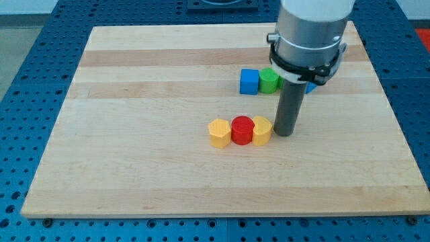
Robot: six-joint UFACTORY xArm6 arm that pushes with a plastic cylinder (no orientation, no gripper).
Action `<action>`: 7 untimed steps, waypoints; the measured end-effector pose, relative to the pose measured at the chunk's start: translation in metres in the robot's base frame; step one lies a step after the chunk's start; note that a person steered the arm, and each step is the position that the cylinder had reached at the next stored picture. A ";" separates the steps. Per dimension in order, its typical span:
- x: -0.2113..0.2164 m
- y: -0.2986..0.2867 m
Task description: Move the red star to the right of the yellow heart
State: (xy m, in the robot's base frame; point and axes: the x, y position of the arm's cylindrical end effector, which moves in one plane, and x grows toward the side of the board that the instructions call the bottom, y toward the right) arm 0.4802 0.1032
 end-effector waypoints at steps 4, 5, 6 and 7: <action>-0.019 0.042; -0.020 0.090; -0.057 0.126; -0.119 0.162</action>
State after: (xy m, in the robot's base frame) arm 0.3607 0.2652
